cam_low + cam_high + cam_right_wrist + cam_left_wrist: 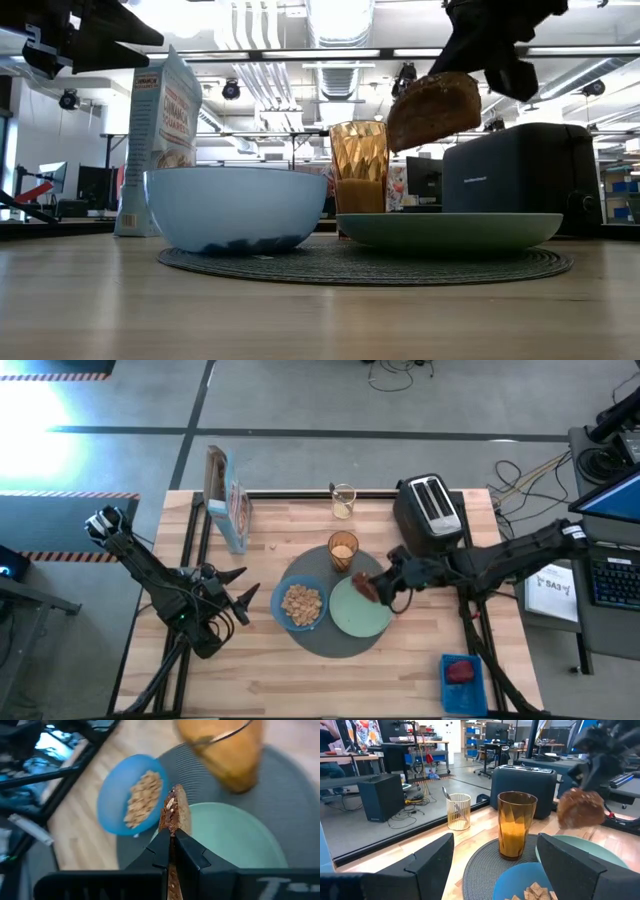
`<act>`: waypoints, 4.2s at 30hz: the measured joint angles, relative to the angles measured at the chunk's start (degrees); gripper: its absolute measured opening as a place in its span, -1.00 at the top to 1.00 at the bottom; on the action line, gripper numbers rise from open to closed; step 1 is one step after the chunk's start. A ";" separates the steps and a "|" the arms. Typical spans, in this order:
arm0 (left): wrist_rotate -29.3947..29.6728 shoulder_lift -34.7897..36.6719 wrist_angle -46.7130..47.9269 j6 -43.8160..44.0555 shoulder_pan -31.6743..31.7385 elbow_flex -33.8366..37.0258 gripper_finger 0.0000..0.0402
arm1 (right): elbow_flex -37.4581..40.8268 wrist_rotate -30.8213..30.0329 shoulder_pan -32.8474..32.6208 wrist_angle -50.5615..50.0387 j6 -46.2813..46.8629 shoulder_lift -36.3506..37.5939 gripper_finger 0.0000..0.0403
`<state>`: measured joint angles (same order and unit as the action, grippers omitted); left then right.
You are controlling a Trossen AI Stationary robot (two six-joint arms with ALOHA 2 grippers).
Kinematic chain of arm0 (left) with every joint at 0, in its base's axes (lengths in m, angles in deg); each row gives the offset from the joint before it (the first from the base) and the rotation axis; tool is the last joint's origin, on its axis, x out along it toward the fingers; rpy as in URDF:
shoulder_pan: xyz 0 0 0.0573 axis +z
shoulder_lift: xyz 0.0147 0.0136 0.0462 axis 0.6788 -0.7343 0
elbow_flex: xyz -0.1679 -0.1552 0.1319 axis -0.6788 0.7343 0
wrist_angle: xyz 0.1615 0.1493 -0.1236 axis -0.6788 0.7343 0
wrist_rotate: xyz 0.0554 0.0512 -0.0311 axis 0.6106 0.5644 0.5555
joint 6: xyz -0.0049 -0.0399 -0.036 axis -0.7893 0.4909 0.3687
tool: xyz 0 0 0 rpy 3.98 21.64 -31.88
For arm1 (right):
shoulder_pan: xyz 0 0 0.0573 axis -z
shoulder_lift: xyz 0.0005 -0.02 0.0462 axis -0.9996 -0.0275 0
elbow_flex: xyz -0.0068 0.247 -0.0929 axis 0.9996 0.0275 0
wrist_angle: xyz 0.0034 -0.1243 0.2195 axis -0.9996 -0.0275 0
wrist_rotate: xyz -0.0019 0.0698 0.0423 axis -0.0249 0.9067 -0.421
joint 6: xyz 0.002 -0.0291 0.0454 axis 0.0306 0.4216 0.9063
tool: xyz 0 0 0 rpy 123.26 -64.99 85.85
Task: Arrange a breakfast setting
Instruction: Put the toasted bread on the light green plate from the toaster, then put the red apple on the light green plate
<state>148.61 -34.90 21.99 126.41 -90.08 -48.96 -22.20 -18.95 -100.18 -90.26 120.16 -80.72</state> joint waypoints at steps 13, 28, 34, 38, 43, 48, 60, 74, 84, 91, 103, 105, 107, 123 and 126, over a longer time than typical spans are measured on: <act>-1.55 -0.28 -0.11 0.00 0.00 0.00 -0.34 | 5.48 -0.16 -4.58 11.28 -0.11 0.00 0.96; -1.64 -0.28 0.06 0.00 0.00 0.02 -0.34 | 5.73 3.45 -5.64 15.72 3.74 -12.50 0.96; -1.93 -0.28 0.28 0.00 0.00 0.02 -0.34 | 5.73 4.55 -5.64 18.12 3.91 -15.86 0.96; -1.95 -0.28 0.26 0.00 0.00 0.02 -0.34 | 5.73 4.60 -5.62 17.53 4.00 -16.79 0.96; -2.19 -0.28 0.22 0.00 0.00 0.02 -0.34 | 5.71 4.53 -5.62 13.92 6.72 -16.83 0.96; -3.11 -0.28 0.22 0.00 0.00 0.02 -0.34 | 5.66 3.60 -5.57 10.30 8.73 -16.63 0.90; -3.11 -0.28 0.20 0.00 0.00 0.02 -0.34 | 5.60 3.56 -5.03 4.00 8.54 -14.89 0.42; -3.45 -0.65 -0.13 0.00 0.00 0.02 -0.34 | -2.93 1.70 -4.59 -15.05 8.17 -7.77 0.37; -3.17 -0.65 0.55 0.00 0.00 0.02 -0.34 | -3.39 7.64 -4.74 -14.99 8.84 -11.86 0.46; -3.10 -0.65 0.56 0.01 0.00 0.02 -0.34 | -4.41 12.89 -5.58 -15.17 13.83 -12.00 0.41; -3.47 -0.65 4.33 0.49 0.15 0.02 -0.34 | -4.98 24.08 -9.51 -18.91 30.82 -12.04 0.15; -3.47 -0.65 5.53 0.51 0.15 0.02 -0.34 | -4.98 25.68 -11.83 -18.88 34.65 -12.02 0.16; -3.48 -0.50 6.53 0.76 0.15 0.02 -0.34 | -5.00 26.24 -14.63 -18.88 38.72 -11.94 0.17; -3.13 0.11 8.29 2.14 0.20 0.02 -0.34 | -11.15 27.63 -34.45 -27.47 59.25 -11.26 0.23; -2.98 0.11 8.21 1.43 0.20 0.02 -0.34 | -12.78 27.51 -36.38 -31.17 56.42 -11.26 0.26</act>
<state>145.63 -34.79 30.20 127.83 -89.89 -48.94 -34.98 8.56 -136.56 -121.42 176.58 -91.98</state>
